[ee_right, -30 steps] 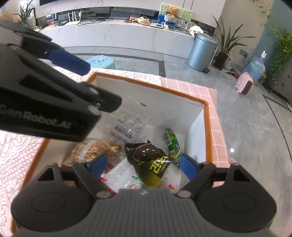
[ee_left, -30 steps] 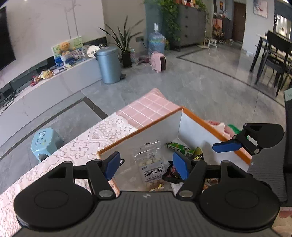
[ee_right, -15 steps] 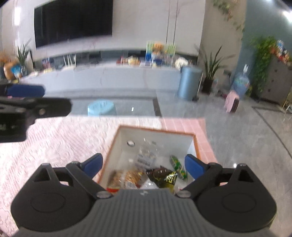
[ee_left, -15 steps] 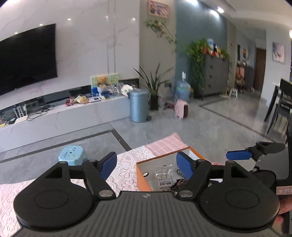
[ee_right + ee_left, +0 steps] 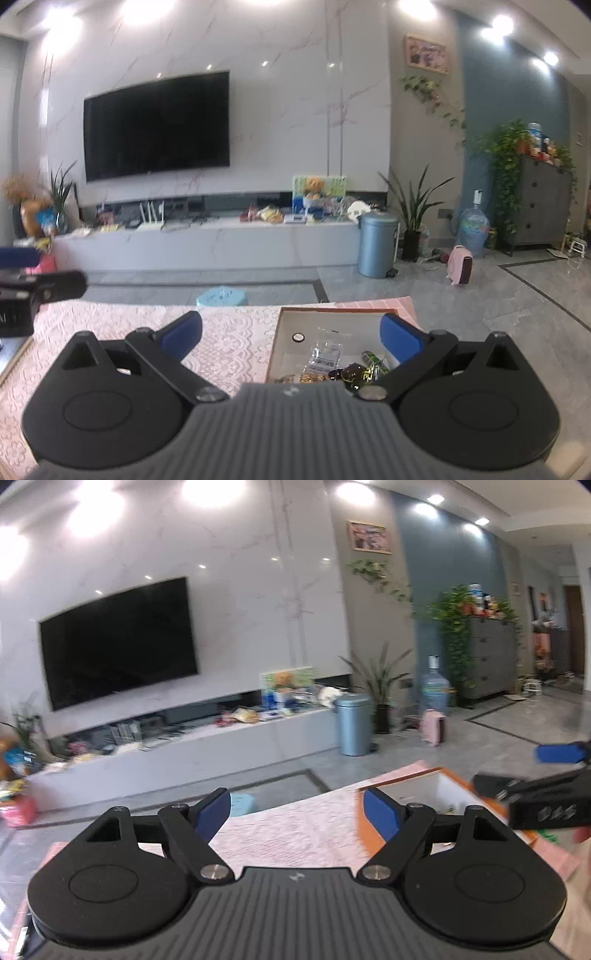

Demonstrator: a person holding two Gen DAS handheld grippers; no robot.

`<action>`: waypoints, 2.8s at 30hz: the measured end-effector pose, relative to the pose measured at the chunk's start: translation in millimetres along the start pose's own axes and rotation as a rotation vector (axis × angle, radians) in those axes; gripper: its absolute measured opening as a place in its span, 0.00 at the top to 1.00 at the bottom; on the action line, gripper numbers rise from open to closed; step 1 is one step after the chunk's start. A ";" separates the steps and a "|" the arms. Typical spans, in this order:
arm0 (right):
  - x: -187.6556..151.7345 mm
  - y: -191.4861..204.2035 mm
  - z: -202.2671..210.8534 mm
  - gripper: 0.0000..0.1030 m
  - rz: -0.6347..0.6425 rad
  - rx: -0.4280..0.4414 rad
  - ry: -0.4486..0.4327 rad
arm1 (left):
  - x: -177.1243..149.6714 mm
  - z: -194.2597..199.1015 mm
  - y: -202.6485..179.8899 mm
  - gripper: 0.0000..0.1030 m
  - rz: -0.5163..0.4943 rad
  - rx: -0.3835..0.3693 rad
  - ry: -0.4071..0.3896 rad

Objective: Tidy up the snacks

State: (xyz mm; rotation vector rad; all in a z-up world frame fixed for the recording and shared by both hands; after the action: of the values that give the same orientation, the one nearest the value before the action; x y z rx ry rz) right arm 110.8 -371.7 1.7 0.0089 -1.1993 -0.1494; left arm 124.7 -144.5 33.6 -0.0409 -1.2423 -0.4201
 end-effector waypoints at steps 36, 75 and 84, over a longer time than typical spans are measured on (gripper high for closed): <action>-137.3 -5.6 22.3 0.03 0.047 -0.107 -0.025 | -134.2 -10.5 -35.0 0.00 0.065 0.031 0.198; -141.3 -4.8 15.5 0.03 0.003 -0.076 -0.002 | -132.4 -7.5 -31.2 0.00 0.090 0.035 0.246; -141.8 -4.9 15.5 0.03 0.001 -0.074 -0.003 | -131.7 -6.7 -30.4 0.00 0.093 0.034 0.248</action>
State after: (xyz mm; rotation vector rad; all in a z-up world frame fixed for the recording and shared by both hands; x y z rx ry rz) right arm 45.5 -358.3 -124.6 -0.0565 -1.1959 -0.1933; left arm 86.9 -136.4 -96.1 -0.0162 -0.9986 -0.3130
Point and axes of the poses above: each gripper's, at about its wrist camera, not at the fingertips, and z roughly against the way its jaws point, y to its left, x to its top, the point moved 8 cm from there along -z, roughly the way its jaws point, and after that the axes turned 3 degrees about -z, right-handed, at the moved point
